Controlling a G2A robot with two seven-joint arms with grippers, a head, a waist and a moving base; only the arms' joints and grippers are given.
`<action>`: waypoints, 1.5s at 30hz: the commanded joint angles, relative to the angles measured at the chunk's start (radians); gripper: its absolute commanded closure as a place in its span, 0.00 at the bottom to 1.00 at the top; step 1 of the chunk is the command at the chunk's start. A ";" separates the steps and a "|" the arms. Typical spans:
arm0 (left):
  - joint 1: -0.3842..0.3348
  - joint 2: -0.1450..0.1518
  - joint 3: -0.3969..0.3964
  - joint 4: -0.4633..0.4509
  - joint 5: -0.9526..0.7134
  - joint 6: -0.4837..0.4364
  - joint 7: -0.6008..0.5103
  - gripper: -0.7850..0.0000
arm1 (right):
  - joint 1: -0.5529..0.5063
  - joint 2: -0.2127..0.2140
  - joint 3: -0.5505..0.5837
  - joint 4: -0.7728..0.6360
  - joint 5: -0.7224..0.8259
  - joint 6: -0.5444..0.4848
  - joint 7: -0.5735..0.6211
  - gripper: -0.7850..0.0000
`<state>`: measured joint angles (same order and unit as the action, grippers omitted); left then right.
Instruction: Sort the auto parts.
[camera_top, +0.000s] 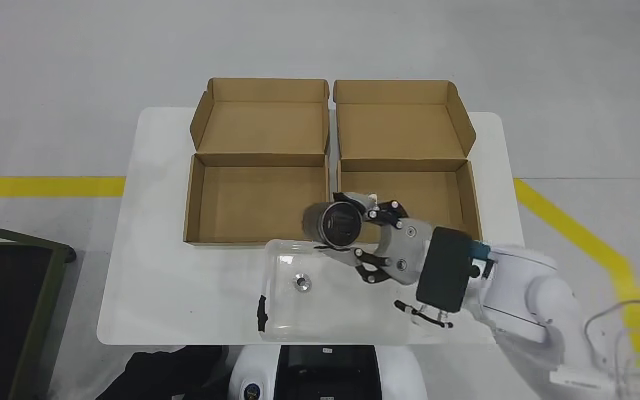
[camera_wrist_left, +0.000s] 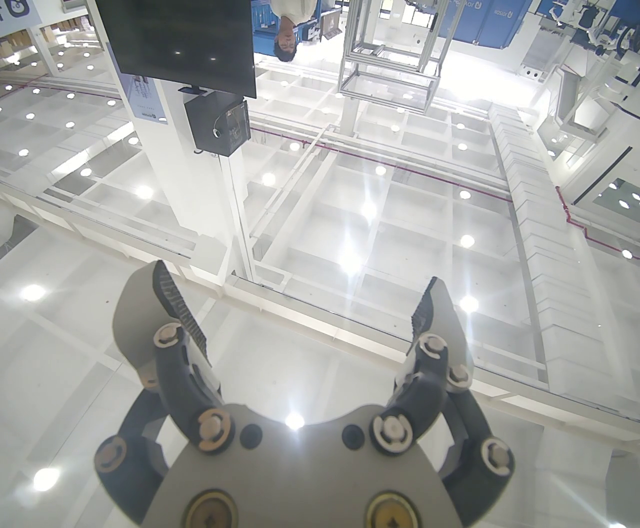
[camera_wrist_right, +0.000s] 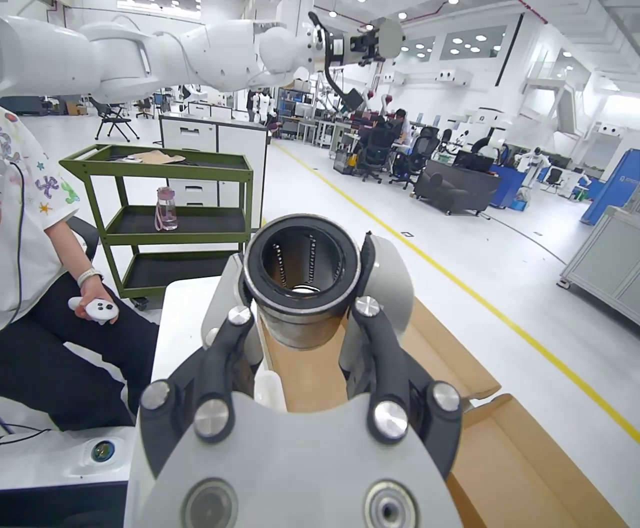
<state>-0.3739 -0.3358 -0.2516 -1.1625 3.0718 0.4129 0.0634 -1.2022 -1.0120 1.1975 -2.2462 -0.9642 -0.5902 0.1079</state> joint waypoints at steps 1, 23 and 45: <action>0.000 0.000 0.000 0.000 0.000 0.000 0.000 0.00 | 0.004 -0.001 0.011 -0.006 0.007 0.004 -0.009 1.00; 0.000 0.000 0.000 0.000 0.000 0.000 0.000 0.00 | 0.036 -0.014 0.062 0.025 -0.025 0.013 -0.055 1.00; 0.000 0.000 0.000 0.000 0.000 0.000 0.000 0.00 | 0.112 -0.050 -0.233 0.167 -0.226 -0.030 0.166 1.00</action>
<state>-0.3739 -0.3358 -0.2516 -1.1625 3.0718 0.4129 0.0634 -1.0940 -1.0604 0.9724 -2.0861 -1.1828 -0.6213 0.2662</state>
